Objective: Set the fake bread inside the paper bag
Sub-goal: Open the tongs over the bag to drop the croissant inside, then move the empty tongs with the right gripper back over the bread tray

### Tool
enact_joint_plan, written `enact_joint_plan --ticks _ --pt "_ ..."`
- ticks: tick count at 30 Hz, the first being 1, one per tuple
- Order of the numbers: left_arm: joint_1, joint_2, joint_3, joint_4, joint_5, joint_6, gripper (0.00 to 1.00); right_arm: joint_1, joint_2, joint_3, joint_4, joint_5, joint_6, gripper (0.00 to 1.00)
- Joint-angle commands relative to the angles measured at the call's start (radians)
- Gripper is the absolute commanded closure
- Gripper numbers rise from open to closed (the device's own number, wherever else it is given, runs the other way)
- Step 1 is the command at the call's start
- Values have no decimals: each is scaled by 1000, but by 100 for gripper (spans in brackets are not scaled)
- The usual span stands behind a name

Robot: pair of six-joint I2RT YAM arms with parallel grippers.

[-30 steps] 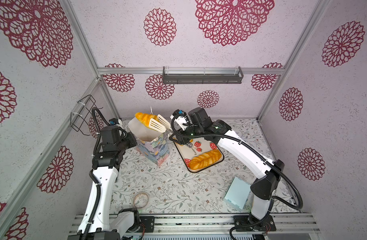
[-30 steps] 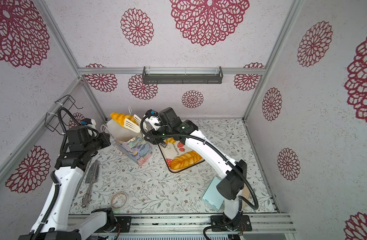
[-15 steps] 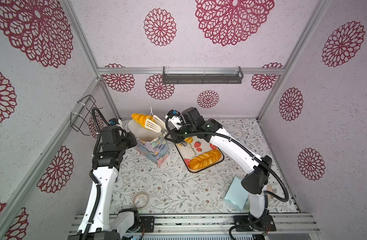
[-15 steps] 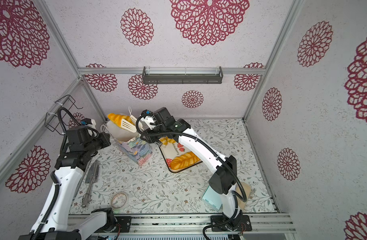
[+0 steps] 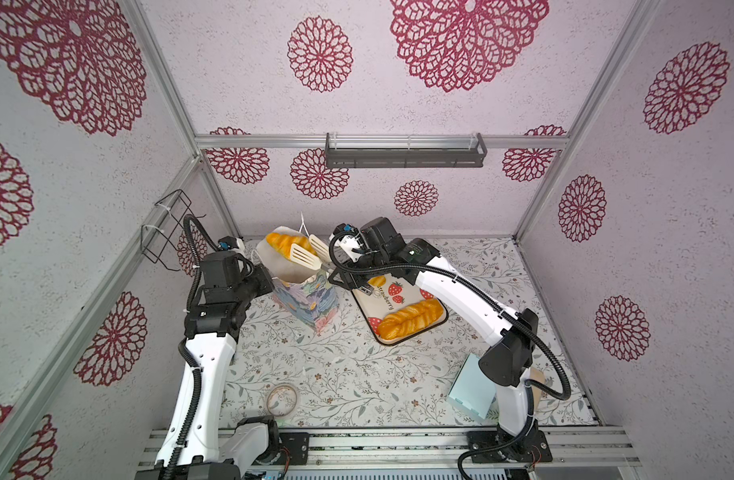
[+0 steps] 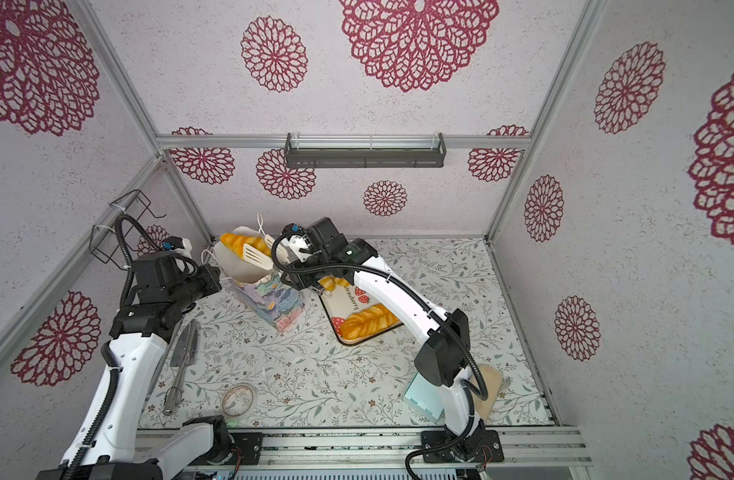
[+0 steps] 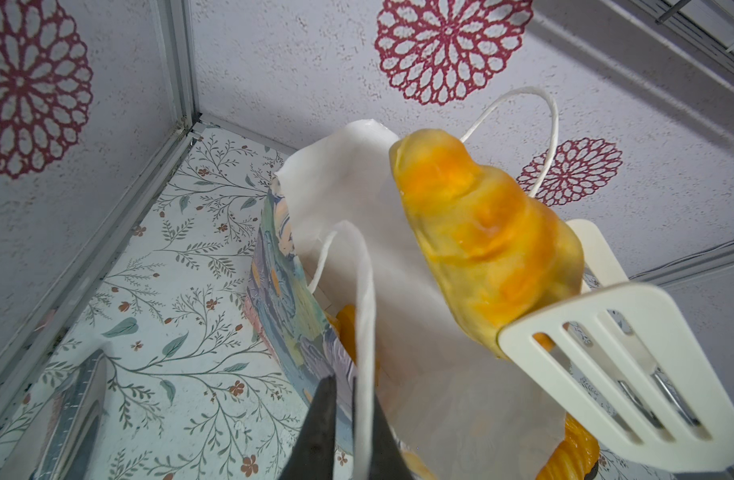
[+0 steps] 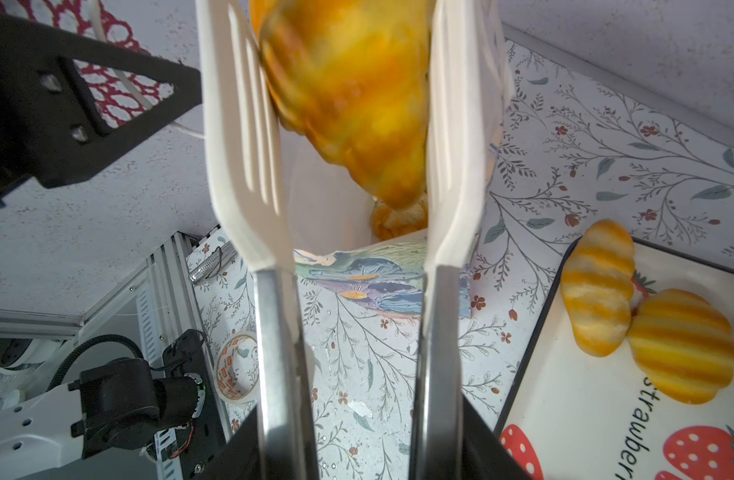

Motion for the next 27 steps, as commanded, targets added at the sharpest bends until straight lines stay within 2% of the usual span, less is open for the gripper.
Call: enact_joint_plan --ticks 1,14,27 --pt "8 -15 -8 7 0 -1 87 5 -32 33 44 3 4 44" --pt "8 -16 -7 8 3 -2 87 4 -59 25 47 -1 17 40" --pt "7 -18 -8 9 5 -4 87 -4 -107 43 60 58 16 40"
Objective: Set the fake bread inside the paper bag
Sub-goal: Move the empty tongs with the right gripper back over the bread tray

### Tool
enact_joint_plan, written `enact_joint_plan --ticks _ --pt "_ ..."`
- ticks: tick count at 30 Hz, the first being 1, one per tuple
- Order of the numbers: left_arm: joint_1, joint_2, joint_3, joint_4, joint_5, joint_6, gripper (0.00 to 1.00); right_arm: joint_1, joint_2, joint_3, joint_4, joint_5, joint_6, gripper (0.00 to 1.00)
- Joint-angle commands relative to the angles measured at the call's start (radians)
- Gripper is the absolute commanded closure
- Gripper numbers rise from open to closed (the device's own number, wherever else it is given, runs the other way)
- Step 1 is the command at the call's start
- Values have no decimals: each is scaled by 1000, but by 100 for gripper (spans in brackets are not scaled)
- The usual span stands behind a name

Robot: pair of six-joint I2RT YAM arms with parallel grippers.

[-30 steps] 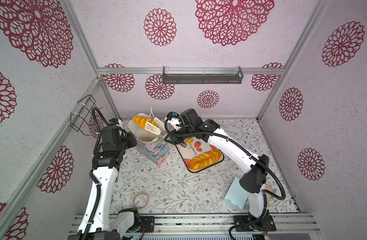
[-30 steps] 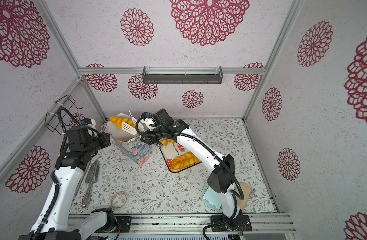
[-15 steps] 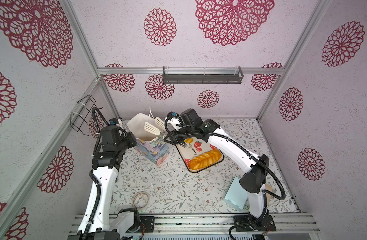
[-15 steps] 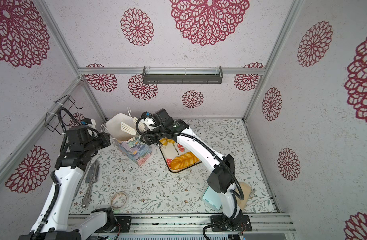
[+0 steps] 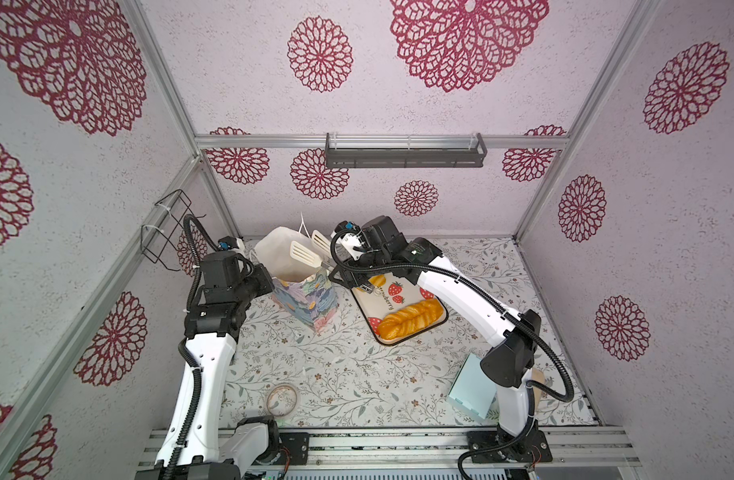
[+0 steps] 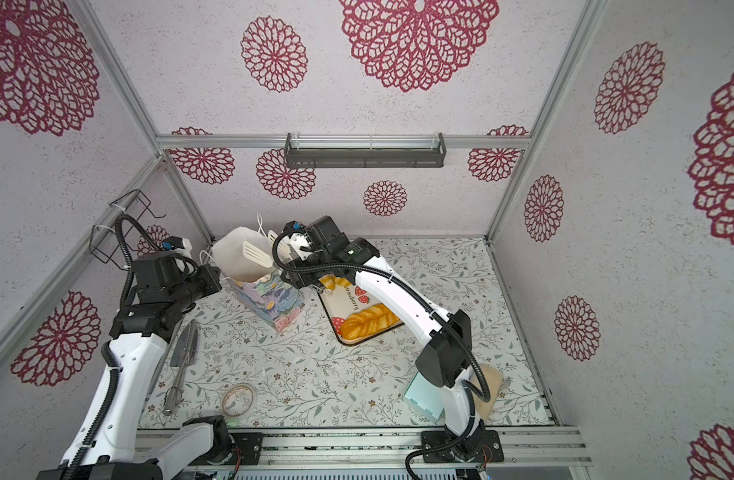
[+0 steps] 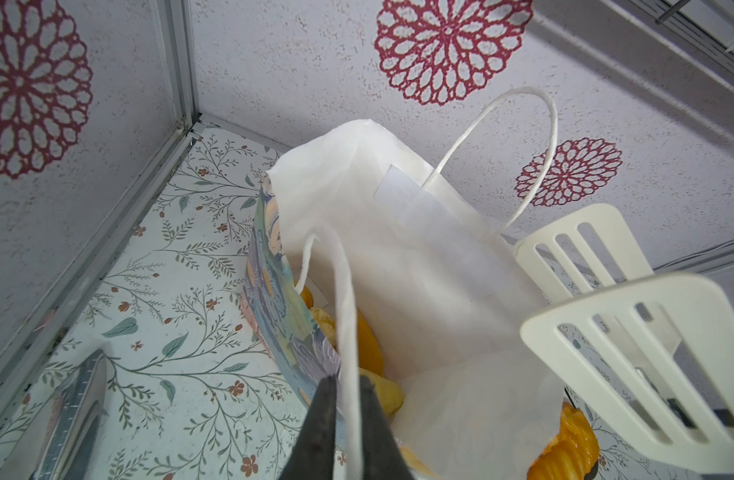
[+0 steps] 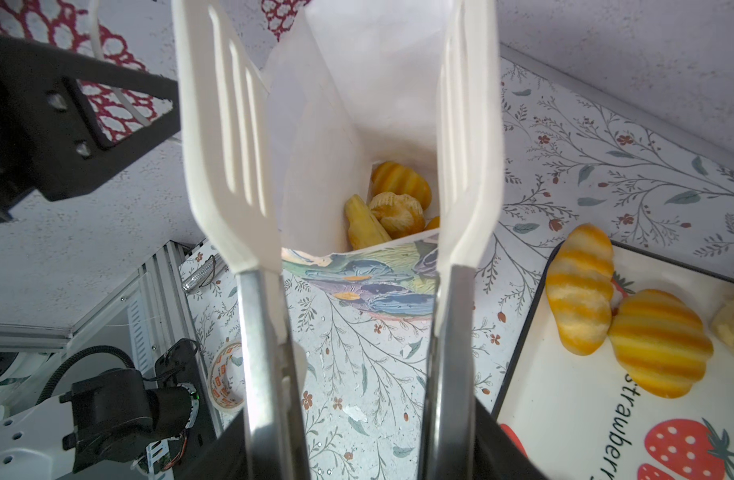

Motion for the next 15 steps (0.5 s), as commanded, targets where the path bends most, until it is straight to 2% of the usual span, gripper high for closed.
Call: enact_joint_plan --ticks 1,7,12,15 --pt "8 -19 -8 9 5 -4 87 -5 -93 42 53 32 8 40" --pt "8 -23 -9 8 4 -3 88 -39 -142 -13 77 59 20 40" --pt "8 -20 -8 6 8 -2 100 -87 -192 -88 111 71 48 40" --pt "8 -20 -8 6 9 -2 100 -125 -225 -147 141 70 76 40"
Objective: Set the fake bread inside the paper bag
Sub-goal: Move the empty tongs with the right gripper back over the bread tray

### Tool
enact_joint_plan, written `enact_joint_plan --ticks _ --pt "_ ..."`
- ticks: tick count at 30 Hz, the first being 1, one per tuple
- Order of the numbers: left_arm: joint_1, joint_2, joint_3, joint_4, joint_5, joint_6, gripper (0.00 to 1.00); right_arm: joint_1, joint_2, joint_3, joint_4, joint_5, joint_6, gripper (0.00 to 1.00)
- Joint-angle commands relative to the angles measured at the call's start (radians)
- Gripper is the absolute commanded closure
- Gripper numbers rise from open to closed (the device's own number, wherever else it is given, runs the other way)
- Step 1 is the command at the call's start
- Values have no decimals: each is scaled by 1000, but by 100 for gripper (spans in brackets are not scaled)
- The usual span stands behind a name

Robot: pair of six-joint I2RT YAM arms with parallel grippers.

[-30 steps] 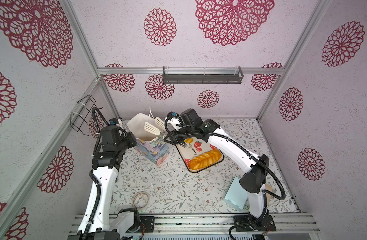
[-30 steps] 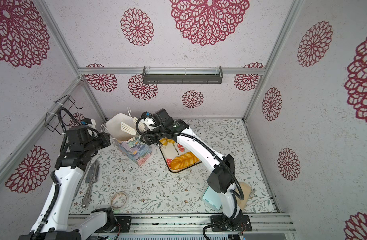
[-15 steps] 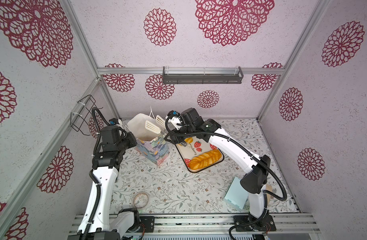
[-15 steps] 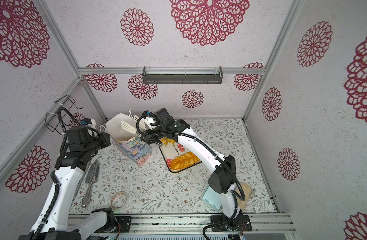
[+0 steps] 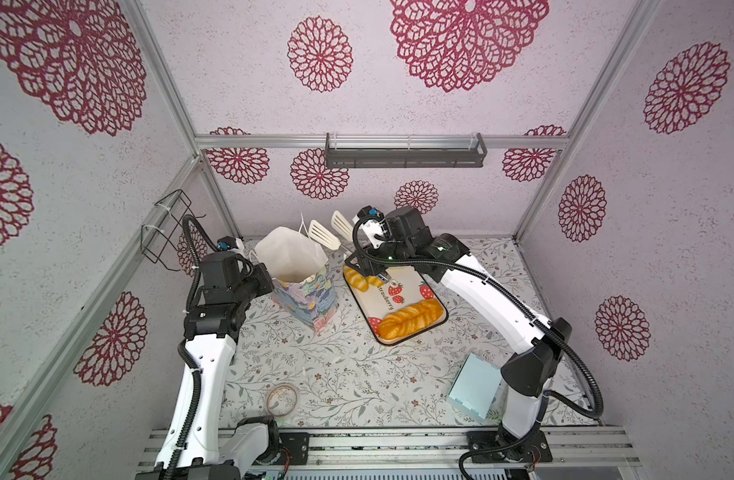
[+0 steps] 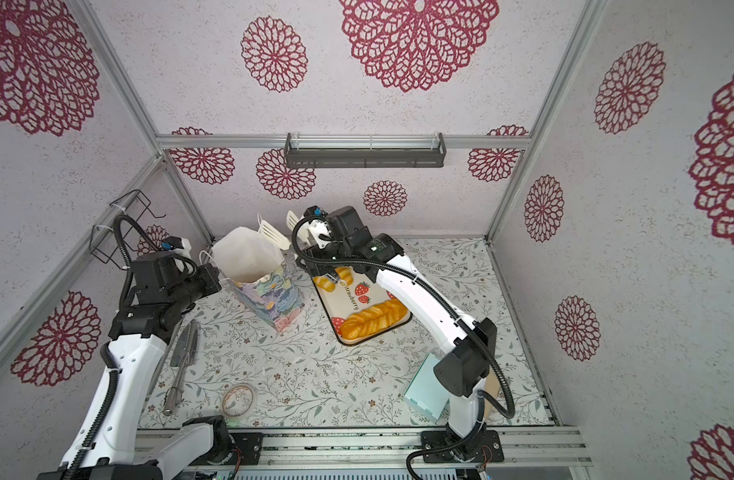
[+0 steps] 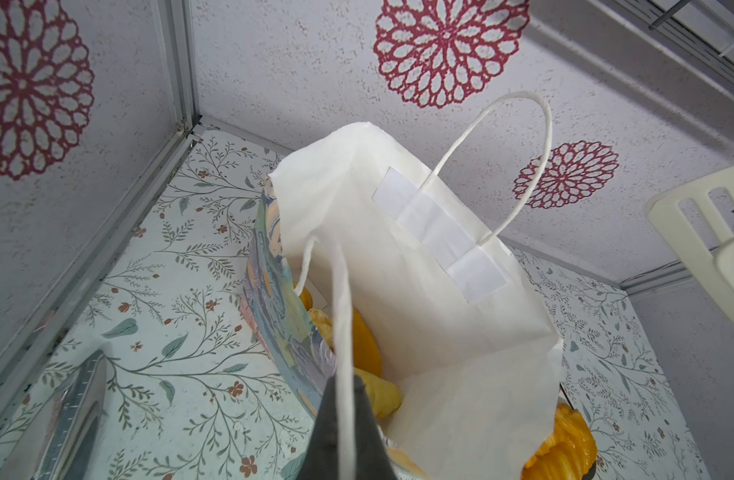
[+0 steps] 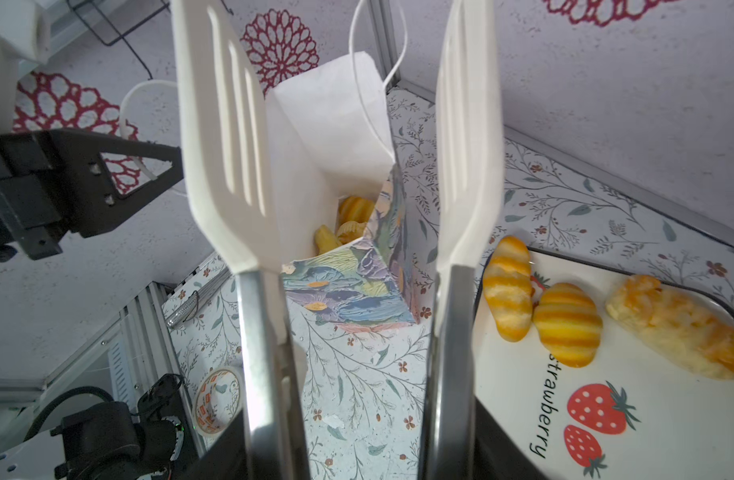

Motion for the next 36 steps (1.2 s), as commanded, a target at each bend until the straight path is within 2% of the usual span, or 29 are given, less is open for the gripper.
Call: enact_joint_plan --ticks 1,11,23,30,36 --pt "8 -13 -8 7 9 -2 100 -47 -83 -41 91 11 51 40" --pt "8 -4 -7 10 24 1 100 -139 -166 -192 153 21 108 40" --pt "-6 -1 -3 11 95 23 100 -263 -137 -284 139 30 240 40" --pt "-29 -1 0 6 107 44 100 -279 -99 -316 126 35 257 40" --pt "-44 -4 1 -6 72 55 100 -278 -54 -339 139 7 265 40"
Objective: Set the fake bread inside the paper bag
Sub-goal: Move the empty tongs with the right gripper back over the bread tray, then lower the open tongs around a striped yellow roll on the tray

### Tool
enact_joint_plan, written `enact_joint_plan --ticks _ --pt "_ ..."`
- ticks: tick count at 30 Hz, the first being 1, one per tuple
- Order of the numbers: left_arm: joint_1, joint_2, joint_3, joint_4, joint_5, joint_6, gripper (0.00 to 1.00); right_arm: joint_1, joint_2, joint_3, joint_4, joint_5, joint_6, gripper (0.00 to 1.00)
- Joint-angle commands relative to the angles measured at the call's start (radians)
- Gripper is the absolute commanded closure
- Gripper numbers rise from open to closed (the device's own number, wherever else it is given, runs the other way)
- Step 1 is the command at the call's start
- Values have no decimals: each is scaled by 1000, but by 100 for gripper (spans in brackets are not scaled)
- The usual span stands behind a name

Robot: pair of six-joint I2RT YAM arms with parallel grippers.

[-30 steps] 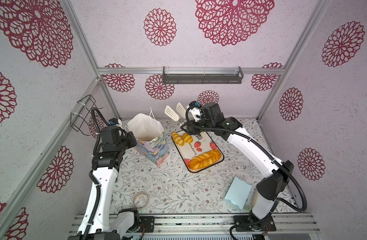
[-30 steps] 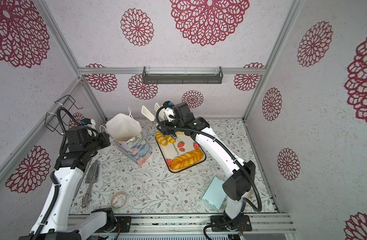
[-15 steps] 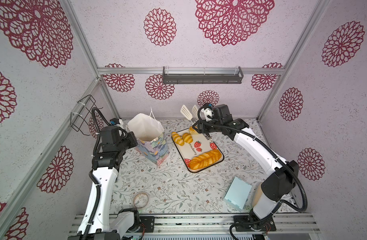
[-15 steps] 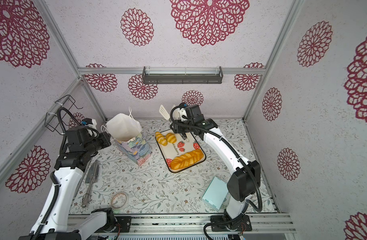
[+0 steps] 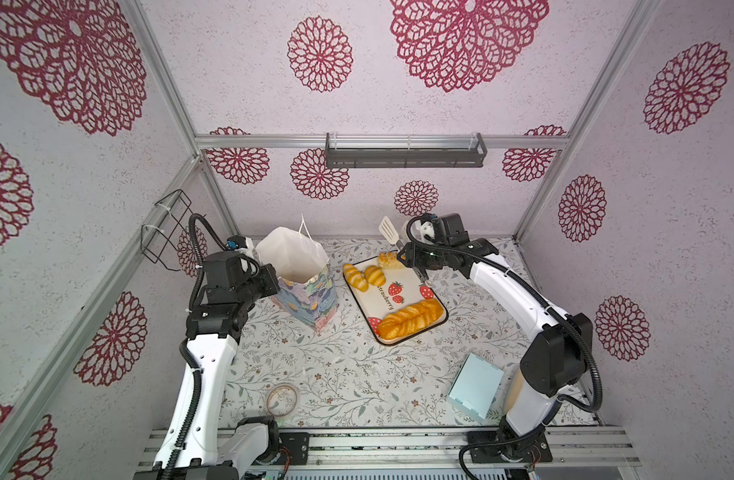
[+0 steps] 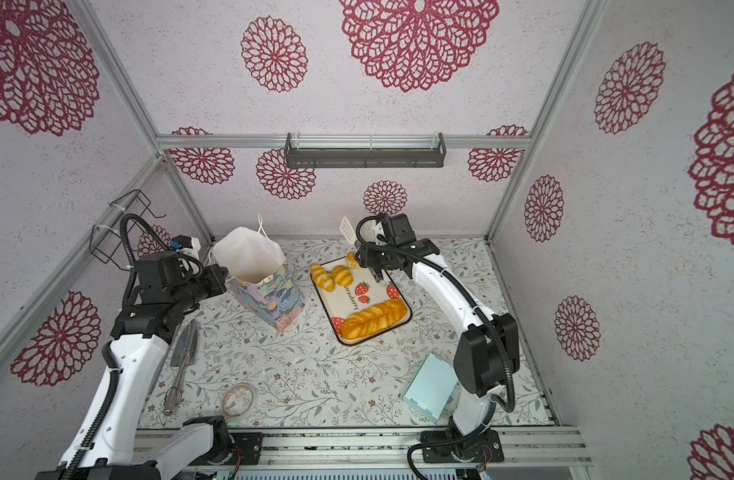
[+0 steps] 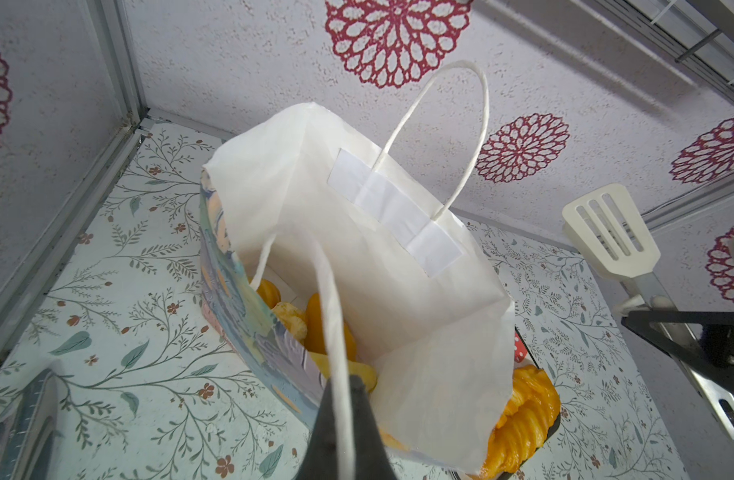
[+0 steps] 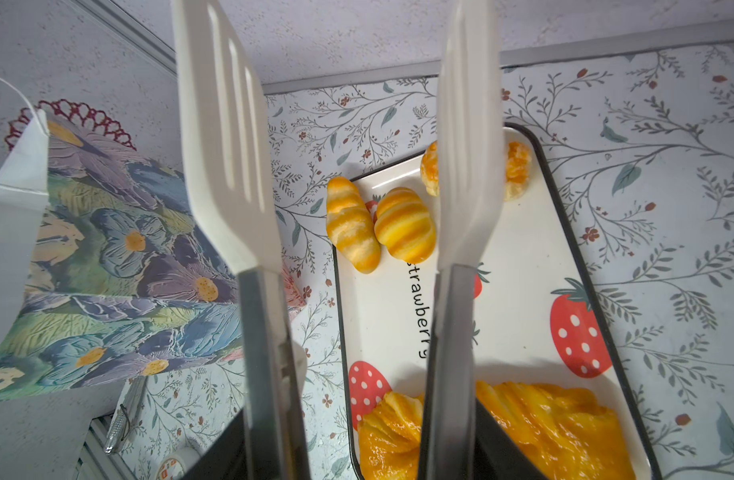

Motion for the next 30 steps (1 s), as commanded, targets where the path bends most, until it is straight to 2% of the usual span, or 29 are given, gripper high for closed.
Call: enact_joint_plan --ticks 1,13,23,30 --pt "-8 -6 2 -7 -17 19 100 2 9 -10 39 -15 22 40" --pt "-14 -32 0 -45 -88 8 100 31 95 -12 22 -40 -10 40" --pt "-10 -72 -20 -55 -177 9 100 127 217 163 -102 -6 -118 40" --pt "27 -84 -26 -54 -224 -8 100 157 303 253 -162 31 -163 40"
